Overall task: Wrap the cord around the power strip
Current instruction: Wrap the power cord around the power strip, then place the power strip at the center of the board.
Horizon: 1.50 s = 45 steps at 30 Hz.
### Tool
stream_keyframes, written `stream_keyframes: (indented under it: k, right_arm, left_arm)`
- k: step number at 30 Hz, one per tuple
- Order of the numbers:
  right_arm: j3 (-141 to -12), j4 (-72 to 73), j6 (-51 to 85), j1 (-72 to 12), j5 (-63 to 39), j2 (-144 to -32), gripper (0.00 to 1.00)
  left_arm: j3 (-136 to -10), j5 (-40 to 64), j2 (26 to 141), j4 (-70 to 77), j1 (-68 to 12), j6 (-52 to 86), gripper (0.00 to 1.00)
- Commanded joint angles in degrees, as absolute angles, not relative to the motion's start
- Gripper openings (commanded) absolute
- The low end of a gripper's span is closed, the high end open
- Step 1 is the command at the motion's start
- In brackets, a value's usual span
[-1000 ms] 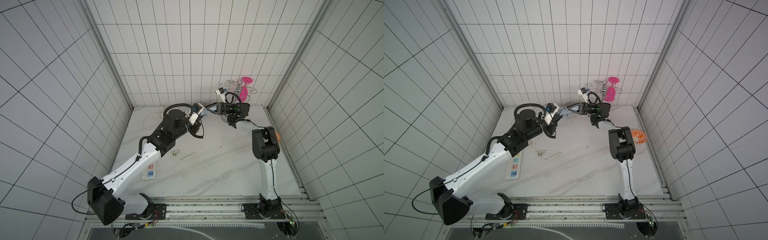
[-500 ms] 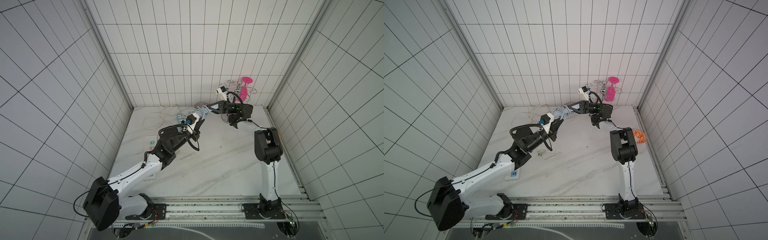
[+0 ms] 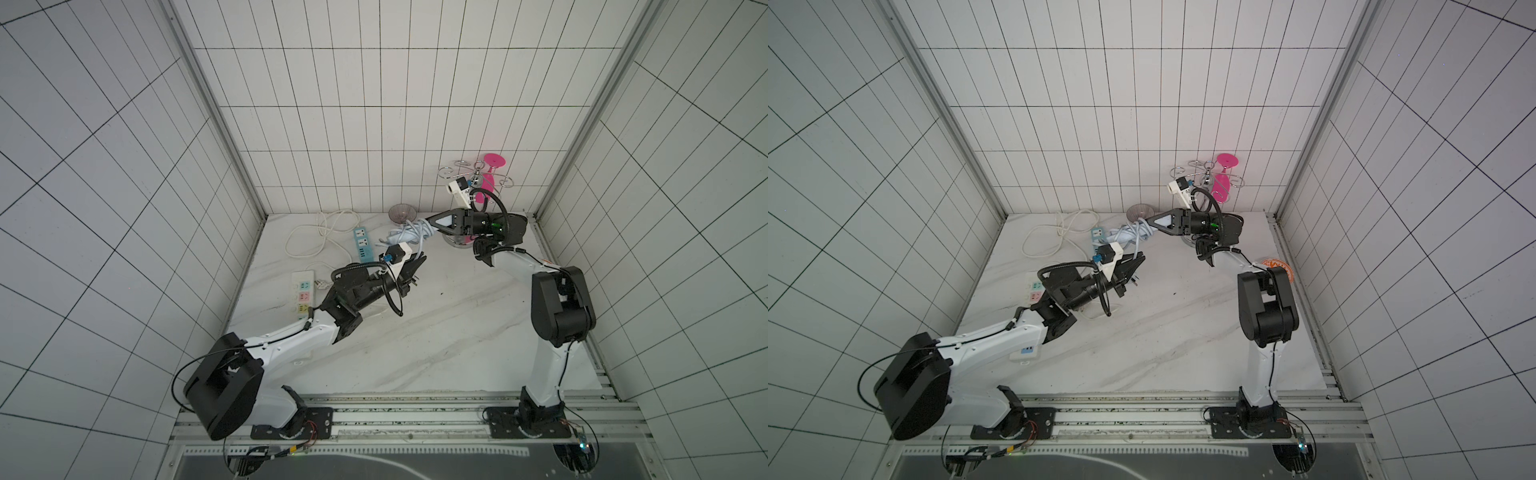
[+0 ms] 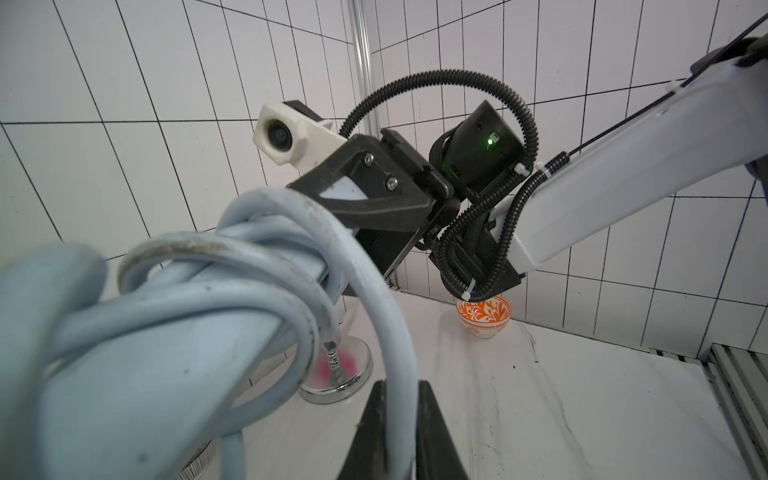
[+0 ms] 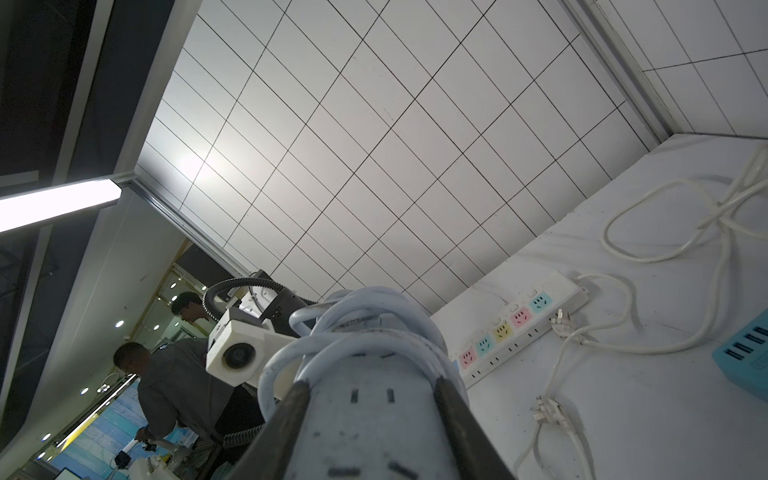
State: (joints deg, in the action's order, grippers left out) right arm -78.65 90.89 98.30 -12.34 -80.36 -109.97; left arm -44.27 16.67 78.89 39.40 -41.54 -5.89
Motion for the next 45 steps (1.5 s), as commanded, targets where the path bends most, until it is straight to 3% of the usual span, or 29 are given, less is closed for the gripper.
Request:
stream_keyframes:
  k: [1,8,11,14,23,45]
  right_arm:
    - [-75.8,106.4,99.8,-11.0,-74.1,-104.2,0.0]
    - [-77.6,106.4,101.4,-10.1,-74.6,-101.9,0.0]
    - [-78.6,106.4,101.9,-9.8,-74.8,-101.9,0.0]
    - [-78.8,106.4,101.7,-9.3,-75.2,-101.9,0.0]
    - [-80.4,106.2,101.1,-5.6,-74.4,-103.4,0.0]
    - [-78.7,92.3,78.1,0.9,-74.2,-102.5,0.0]
  left_arm:
    - [-42.5,18.6,80.1,38.2,-41.9,-5.4,0.15]
    - [-42.2,18.4,80.4,38.2,-41.8,-4.8,0.18]
    - [-42.1,18.7,80.2,38.2,-41.8,-4.2,0.27]
    - [-41.7,18.3,79.6,38.3,-41.7,-4.0,0.42]
    - [-40.2,16.8,77.4,38.4,-41.3,-3.8,0.51]
    - [-38.3,15.5,75.1,36.1,-38.8,-3.7,0.53]
